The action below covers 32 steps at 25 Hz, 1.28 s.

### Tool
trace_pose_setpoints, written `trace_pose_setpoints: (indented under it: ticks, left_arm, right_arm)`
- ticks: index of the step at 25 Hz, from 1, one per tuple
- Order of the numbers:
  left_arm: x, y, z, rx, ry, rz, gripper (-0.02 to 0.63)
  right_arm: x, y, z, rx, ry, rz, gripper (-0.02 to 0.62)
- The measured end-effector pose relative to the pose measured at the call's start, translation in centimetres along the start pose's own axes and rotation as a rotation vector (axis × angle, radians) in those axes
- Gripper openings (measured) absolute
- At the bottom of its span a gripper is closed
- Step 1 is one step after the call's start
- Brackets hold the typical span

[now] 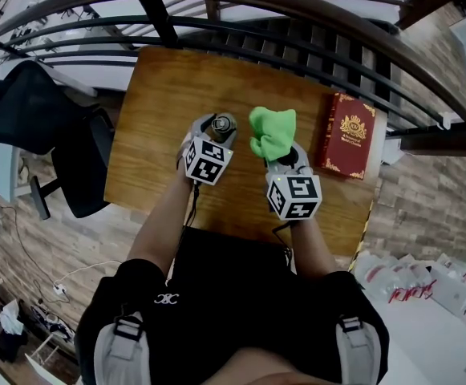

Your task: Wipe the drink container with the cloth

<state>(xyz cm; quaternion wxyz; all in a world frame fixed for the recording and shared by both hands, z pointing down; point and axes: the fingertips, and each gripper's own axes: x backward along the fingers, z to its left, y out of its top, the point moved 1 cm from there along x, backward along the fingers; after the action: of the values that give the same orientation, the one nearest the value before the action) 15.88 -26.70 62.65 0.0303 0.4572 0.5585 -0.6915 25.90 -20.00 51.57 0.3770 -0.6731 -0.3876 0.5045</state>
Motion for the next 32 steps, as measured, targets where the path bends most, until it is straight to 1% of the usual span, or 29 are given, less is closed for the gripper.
trace_pose_setpoints:
  ticks: [7,10,14,17,21,23,26,29,32]
  left_arm:
    - [1.5,-1.4,0.1,0.033,0.015,-0.035,0.313]
    - [2.0,-2.2,-0.1,0.035,0.021,-0.045,0.313]
    - [2.6,-2.9,-0.4,0.022,0.015,-0.053,0.313]
    - [2.8,-3.3,-0.4,0.023,0.002,-0.053,0.313]
    - [3.0,-3.5,-0.4,0.024,-0.008,-0.052,0.313]
    - [3.2,-3.6,-0.6,0.005,-0.009,-0.049,0.313]
    - [3.3,-4.0,-1.1,-0.041,-0.012,-0.046,0.313]
    - [3.3,-4.2,-1.3,-0.062,-0.009,-0.049,0.313]
    - [3.4,-4.4,-1.2,-0.051,-0.008,-0.051,0.313]
  right_arm:
    - [-1.1,0.0,2.1,0.040,0.067,0.009,0.058]
    - [-1.7,-0.6,3.8,0.067,0.128,0.032,0.058]
    - [-2.7,-2.1,6.5,0.115,0.228,0.089,0.058]
    - [-3.6,-3.2,8.0,0.131,0.276,0.132,0.058]
    - [-5.0,-4.4,9.3,0.176,0.316,0.194,0.058]
    - [-5.6,-5.1,9.7,0.207,0.329,0.233,0.058]
    - [-6.6,-6.0,9.7,0.234,0.326,0.279,0.058]
    - [-7.5,-6.7,9.2,0.216,0.328,0.308,0.058]
    - [-7.9,-6.9,9.0,0.177,0.346,0.316,0.058]
